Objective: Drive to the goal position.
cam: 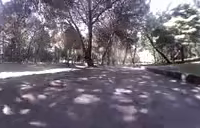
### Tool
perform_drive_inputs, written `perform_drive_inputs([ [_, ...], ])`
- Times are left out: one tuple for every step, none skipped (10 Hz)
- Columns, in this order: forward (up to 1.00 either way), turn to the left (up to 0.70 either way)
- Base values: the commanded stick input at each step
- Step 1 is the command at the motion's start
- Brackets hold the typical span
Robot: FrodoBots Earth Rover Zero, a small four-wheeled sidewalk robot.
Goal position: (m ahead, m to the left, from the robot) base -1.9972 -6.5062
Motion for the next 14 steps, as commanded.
perform_drive_inputs([
  [1.0,0.0],
  [1.0,0.0],
  [1.0,0.0],
  [1.0,0.0],
  [1.0,0.0],
  [1.0,-0.04],
  [1.0,-0.15],
  [1.0,-0.26],
  [1.0,-0.34],
  [1.0,-0.4],
  [1.0,-0.3],
  [1.0,-0.2],
  [1.0,-0.09],
  [1.0,0.0],
])
